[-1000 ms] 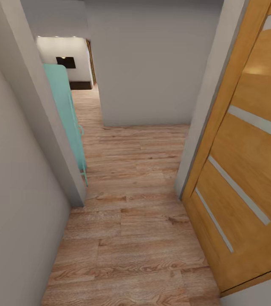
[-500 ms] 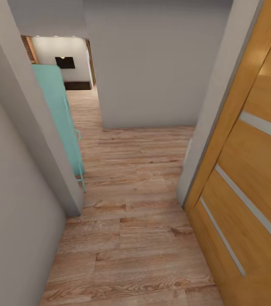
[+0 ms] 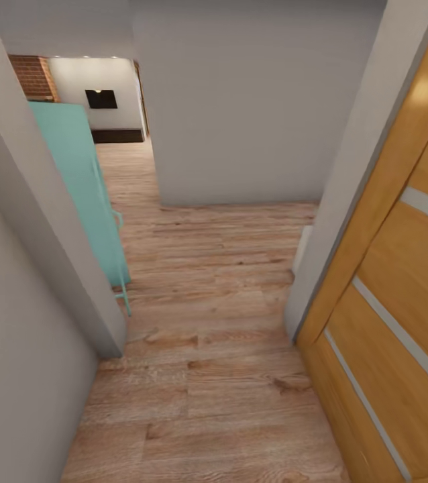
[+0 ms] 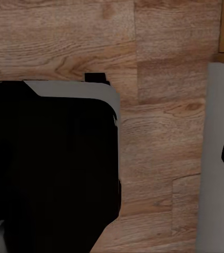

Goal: Move the two storage containers from the living room to the garage. In the garage, place one container on the floor and stack the other container on top of it (either order is fine).

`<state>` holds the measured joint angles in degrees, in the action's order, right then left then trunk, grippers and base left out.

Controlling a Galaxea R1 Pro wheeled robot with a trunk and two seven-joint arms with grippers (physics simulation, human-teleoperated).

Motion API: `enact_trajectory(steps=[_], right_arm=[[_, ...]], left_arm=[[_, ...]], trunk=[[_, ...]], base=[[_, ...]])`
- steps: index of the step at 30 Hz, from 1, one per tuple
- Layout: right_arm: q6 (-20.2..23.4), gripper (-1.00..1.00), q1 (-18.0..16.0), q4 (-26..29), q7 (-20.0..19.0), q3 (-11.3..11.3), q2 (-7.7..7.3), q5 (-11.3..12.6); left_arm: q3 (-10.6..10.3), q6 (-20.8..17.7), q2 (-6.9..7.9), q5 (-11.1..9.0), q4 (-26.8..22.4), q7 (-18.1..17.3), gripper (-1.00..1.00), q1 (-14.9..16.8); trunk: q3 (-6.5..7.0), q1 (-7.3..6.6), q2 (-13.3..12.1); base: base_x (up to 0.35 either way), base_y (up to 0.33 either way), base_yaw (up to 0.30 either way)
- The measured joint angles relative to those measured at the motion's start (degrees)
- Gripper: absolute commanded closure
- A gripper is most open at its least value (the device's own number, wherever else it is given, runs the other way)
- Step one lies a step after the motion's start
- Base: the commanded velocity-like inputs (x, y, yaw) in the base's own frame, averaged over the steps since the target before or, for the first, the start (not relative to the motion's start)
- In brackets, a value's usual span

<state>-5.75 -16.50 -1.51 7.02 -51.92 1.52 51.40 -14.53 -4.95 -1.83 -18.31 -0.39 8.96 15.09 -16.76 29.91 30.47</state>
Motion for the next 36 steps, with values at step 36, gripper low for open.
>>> enact_trajectory(steps=[36], right_arm=[[0.0, -1.00, 0.0, 0.0, 0.0, 0.0, 0.00, 0.0]], left_arm=[[0.1, 0.0, 0.07, 0.0, 0.0, 0.0, -1.00, 0.0]], trunk=[[0.00, 0.00, 0.0]], base=[[0.322, 0.000, 0.000]])
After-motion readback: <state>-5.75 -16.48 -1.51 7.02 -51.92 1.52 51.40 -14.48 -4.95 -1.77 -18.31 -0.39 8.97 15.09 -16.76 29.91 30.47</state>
